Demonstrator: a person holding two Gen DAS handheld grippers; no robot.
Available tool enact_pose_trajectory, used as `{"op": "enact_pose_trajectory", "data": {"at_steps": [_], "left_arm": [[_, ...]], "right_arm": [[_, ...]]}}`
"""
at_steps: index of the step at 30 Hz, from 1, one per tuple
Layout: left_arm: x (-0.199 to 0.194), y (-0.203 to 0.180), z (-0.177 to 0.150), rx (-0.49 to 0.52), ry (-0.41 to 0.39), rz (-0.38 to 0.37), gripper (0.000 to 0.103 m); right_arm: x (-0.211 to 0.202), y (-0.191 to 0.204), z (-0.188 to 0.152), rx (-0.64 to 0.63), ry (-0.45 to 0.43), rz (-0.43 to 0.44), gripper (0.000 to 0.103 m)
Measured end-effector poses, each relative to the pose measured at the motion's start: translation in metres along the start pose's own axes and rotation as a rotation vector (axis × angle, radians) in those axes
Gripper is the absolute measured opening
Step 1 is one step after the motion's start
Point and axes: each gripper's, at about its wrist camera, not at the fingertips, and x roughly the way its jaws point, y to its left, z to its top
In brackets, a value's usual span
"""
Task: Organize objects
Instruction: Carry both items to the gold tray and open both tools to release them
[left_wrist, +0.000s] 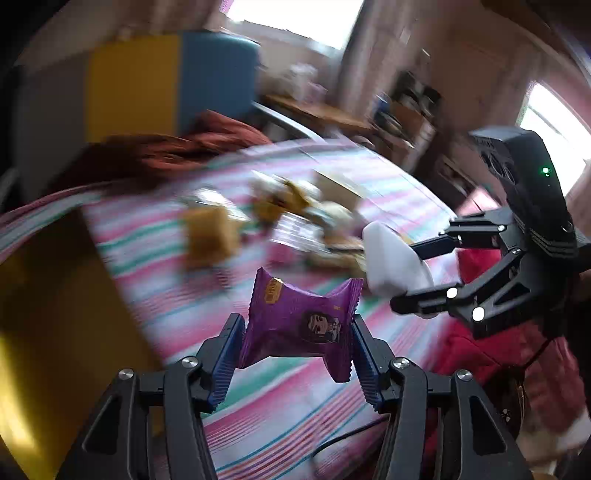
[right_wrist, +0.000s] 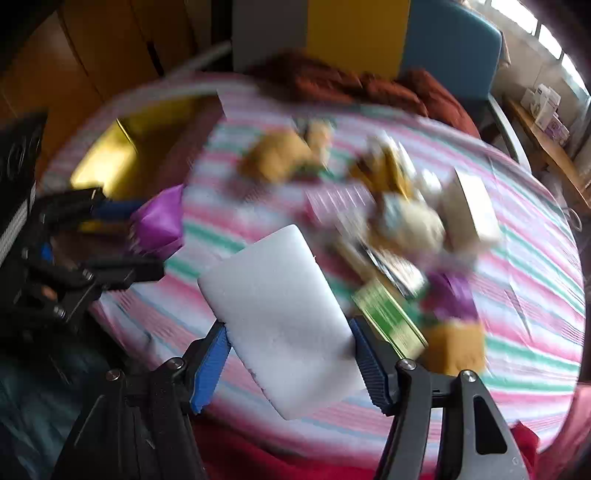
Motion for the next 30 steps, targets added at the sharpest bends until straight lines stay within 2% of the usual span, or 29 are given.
{"op": "enact_pose_trajectory", "data": {"at_steps": [3,4,5,6,11,13,15,16,18,23,26,30], "left_arm": [[-0.038,0.039,-0.014,-0.076,-0.057,0.097,0.058],[-0.048,0.053,-0.02,-0.104,-0.07,0.132,0.058],[-0.06,0.068,-0.028,-0.132,-0.081,0.176,0.058],[-0.069,0.081,-0.034,-0.152,-0.085,0.21,0.059],[-0.103,0.145,-0.081,-0.283,-0.068,0.417,0.06],[-0.113,0.165,-0.1,-0.341,-0.065,0.469,0.063],[-0.118,0.175,-0.113,-0.376,-0.061,0.501,0.076],[-0.123,0.18,-0.119,-0.395,-0.066,0.52,0.081],[-0.133,0.182,-0.126,-0.428,-0.097,0.533,0.094],[-0.159,0.185,-0.136,-0.495,-0.171,0.552,0.096],[-0.167,0.186,-0.13,-0.527,-0.208,0.558,0.096],[-0.173,0.177,-0.115,-0.515,-0.229,0.598,0.096]], "right_arm": [[0.005,0.027,0.039,0.013,-0.074,0.068,0.066],[0.003,0.038,0.033,0.015,-0.087,0.085,0.066],[0.006,0.052,0.041,0.017,-0.095,0.107,0.066],[0.001,0.064,0.044,0.017,-0.096,0.125,0.066],[0.049,0.125,0.083,0.038,-0.072,0.234,0.066],[0.06,0.147,0.094,0.045,-0.056,0.259,0.069],[0.074,0.16,0.106,0.077,-0.056,0.29,0.073],[0.079,0.166,0.111,0.101,-0.063,0.315,0.079],[0.083,0.177,0.116,0.119,-0.074,0.355,0.084],[0.078,0.19,0.11,0.096,-0.092,0.346,0.085],[0.075,0.189,0.099,0.083,-0.103,0.311,0.085],[0.072,0.19,0.086,0.061,-0.135,0.249,0.085]]}}
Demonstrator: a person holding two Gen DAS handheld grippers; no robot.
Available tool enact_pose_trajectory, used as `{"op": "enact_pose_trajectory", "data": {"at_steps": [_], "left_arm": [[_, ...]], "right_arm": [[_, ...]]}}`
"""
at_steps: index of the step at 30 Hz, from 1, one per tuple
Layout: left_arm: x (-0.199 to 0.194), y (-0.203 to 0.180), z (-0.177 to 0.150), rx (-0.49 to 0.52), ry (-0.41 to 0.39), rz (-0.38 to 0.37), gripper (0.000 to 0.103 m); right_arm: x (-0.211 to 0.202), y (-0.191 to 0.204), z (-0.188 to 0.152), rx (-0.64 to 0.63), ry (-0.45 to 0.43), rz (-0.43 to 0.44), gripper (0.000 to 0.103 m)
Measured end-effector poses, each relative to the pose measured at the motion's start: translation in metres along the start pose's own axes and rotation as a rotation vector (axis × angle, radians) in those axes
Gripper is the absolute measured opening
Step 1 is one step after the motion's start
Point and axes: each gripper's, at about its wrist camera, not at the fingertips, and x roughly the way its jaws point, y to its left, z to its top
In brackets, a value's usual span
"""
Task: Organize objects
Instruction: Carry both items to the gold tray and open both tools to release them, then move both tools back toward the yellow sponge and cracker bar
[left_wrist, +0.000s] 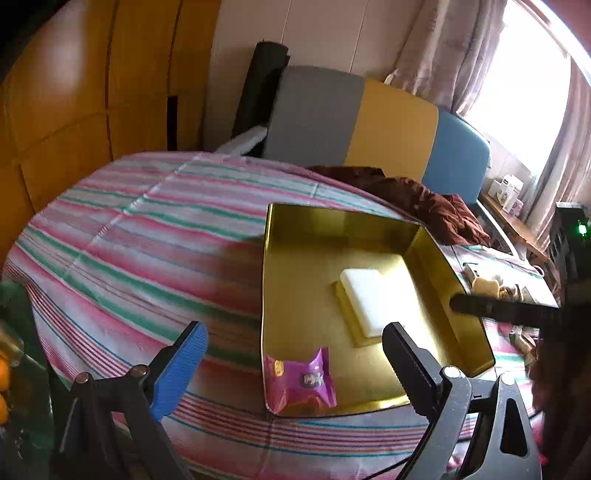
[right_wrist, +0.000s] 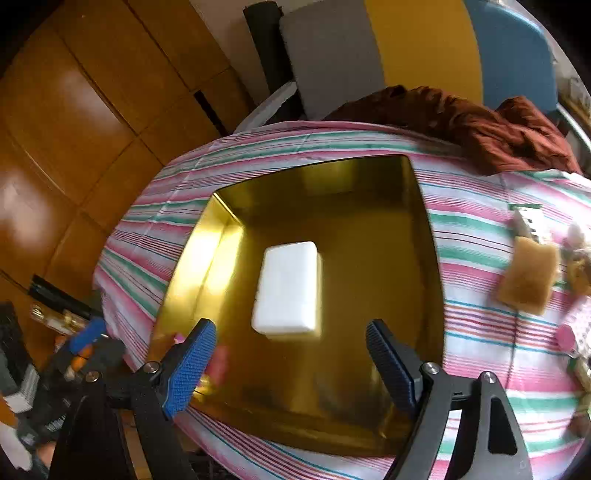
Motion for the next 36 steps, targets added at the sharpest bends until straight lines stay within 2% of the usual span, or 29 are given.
{"op": "enact_pose_trajectory", "data": {"at_steps": [4,12,24,36], "left_arm": [[-0.005,-0.013,0.005,0.031,-0.022,0.062,0.098],[-0.009,-0.027,-0.001,0.064,-0.036,0.108,0.101],[-0.011,-0.05,-0.007,0.132,-0.025,0.07,0.101],[-0.003,-0.081,-0.013,0.204,0.019,-0.014,0.101]], "right_arm": [[-0.009,0.002,-0.014,-0.028,-0.037,-0.056,0.085],[-0.024,0.009,-0.029,-0.084,-0.124,-0.139,0.085],[-0.038,-0.008,-0.044,-0.081,-0.176,-0.203,0.085],[-0.045,-0.058,-0.052,0.045,-0.164,-0.247,0.085]]}}
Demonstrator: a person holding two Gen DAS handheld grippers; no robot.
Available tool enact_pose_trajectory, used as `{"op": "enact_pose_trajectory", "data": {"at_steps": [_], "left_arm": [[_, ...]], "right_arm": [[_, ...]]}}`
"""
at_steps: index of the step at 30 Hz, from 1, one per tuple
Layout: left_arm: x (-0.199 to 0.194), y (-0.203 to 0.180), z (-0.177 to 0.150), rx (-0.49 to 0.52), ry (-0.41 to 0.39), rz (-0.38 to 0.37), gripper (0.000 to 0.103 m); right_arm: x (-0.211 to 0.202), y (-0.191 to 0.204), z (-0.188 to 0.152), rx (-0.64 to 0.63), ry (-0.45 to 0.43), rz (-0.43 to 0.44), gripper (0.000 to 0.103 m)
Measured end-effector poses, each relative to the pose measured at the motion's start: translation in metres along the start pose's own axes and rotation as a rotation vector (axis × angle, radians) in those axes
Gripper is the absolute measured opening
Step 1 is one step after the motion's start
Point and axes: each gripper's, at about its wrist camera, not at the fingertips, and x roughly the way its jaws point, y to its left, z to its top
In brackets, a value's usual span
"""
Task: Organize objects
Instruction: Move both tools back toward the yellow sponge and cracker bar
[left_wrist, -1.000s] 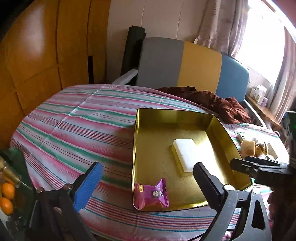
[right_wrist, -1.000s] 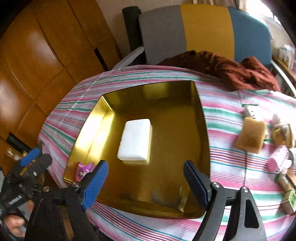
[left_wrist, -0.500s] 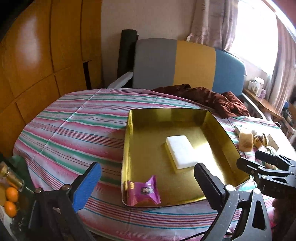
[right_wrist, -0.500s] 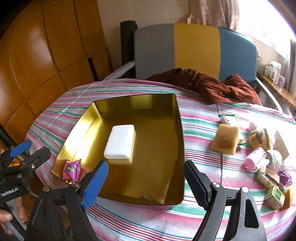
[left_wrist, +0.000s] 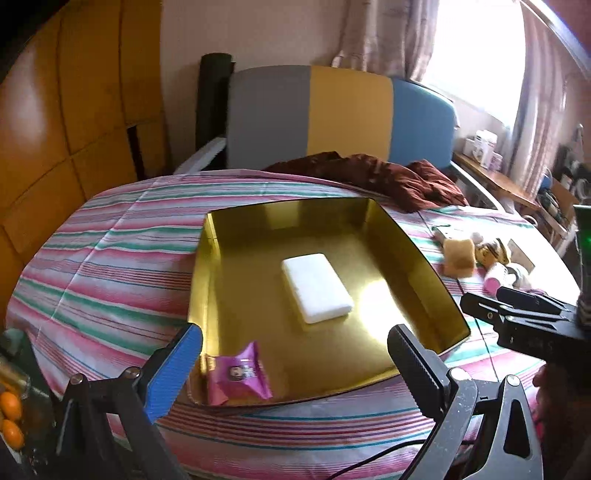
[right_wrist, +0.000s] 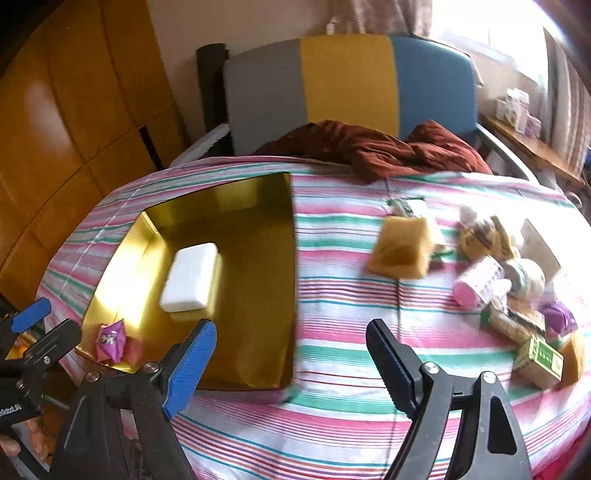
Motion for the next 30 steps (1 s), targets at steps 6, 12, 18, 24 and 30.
{"op": "enact_pose_trajectory", "data": {"at_steps": [6,12,18,24,30], "left_arm": [[0.005,-0.018,0.004,0.059,0.01,-0.049,0.101],[0.014,-0.044,0.012,0.115,0.024,-0.102,0.101],[0.025,-0.074,0.025,0.16,0.039,-0.175,0.101],[0.038,-0.108,0.043,0.214,0.044,-0.235,0.101],[0.06,-0.143,0.064,0.248,0.065,-0.289,0.097]], "right_arm": [[0.0,-0.036,-0.005,0.075,0.028,-0.032,0.085],[-0.007,-0.086,-0.003,0.175,0.049,-0.094,0.085],[-0.021,-0.128,0.013,0.234,0.027,-0.16,0.085],[-0.031,-0.157,0.038,0.221,-0.033,-0.223,0.085],[-0.023,-0.19,0.042,0.263,-0.079,-0.237,0.085]]}}
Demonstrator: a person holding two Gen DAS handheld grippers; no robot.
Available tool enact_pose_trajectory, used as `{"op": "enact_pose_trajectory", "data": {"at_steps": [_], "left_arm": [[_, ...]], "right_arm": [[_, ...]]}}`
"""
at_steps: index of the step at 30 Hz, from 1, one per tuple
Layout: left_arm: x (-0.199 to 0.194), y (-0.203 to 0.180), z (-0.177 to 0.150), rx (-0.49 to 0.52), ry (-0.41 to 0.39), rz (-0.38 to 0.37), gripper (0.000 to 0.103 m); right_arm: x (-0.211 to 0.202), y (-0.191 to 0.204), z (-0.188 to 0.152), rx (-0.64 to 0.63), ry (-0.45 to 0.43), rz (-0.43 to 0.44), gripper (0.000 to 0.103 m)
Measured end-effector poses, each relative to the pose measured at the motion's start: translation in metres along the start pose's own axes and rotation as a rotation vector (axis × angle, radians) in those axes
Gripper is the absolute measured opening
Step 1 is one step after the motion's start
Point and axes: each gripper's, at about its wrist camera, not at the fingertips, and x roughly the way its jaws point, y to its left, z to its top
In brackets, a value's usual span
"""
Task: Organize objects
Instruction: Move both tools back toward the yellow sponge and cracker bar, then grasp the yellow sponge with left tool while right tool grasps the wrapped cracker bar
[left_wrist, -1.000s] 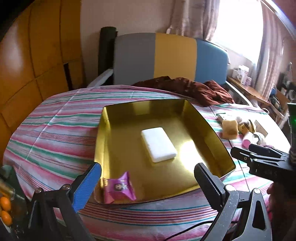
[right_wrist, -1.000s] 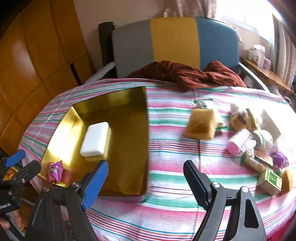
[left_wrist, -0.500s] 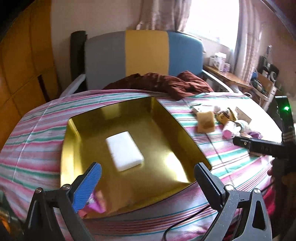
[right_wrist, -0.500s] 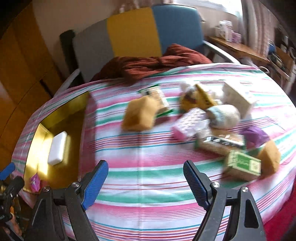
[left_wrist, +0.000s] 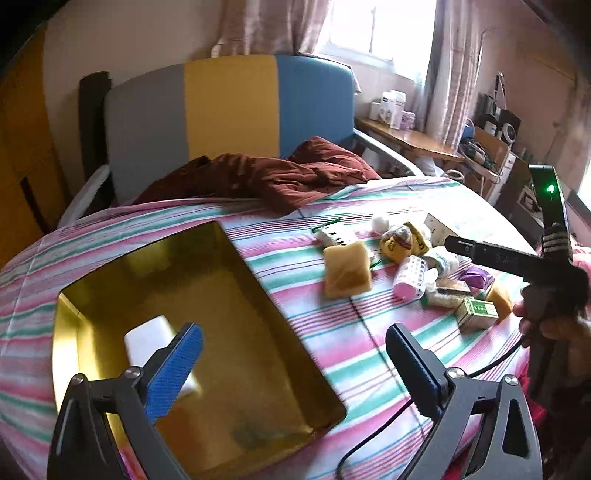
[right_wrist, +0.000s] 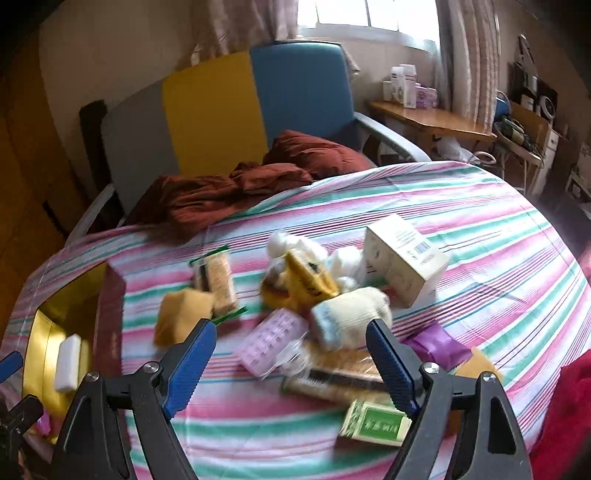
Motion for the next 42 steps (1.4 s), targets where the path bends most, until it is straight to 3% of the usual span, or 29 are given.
{"op": "enact_pose_trajectory", "data": {"at_steps": [3,13,27,29,30,32,36,42], "left_arm": [[0.016,-0.012,0.012,0.024,0.018,-0.008,0.097],[0.082,-0.042,0.044,0.051,0.106,-0.054,0.094],[0.174,-0.043,0.057,-0.03,0.289,-0.058,0.093],[0.181,-0.043,0.056,-0.027,0.296,-0.037,0.085],[0.181,-0.043,0.056,-0.022,0.297,-0.049,0.071],[0.186,-0.045,0.055,-0.039,0.339,-0.118,0.056],[0.172,-0.054,0.054,0.016,0.277,-0.1,0.054],[0.125,-0.036,0.054,-0.031,0.175,-0.127,0.054]], "right_arm": [[0.012,-0.011,-0.004,0.049,0.047,0.018,0.085],[0.011,-0.009,-0.003,0.05,0.053,0.061,0.085],[0.012,-0.006,-0.002,0.041,0.069,0.096,0.085],[0.013,-0.006,-0.002,0.04,0.072,0.096,0.085],[0.013,-0.005,-0.002,0.038,0.073,0.094,0.085],[0.014,-0.005,-0.002,0.036,0.073,0.09,0.085],[0.015,-0.004,-0.004,0.026,0.076,0.079,0.085],[0.019,0.004,-0.004,-0.011,0.1,0.08,0.085]]}}
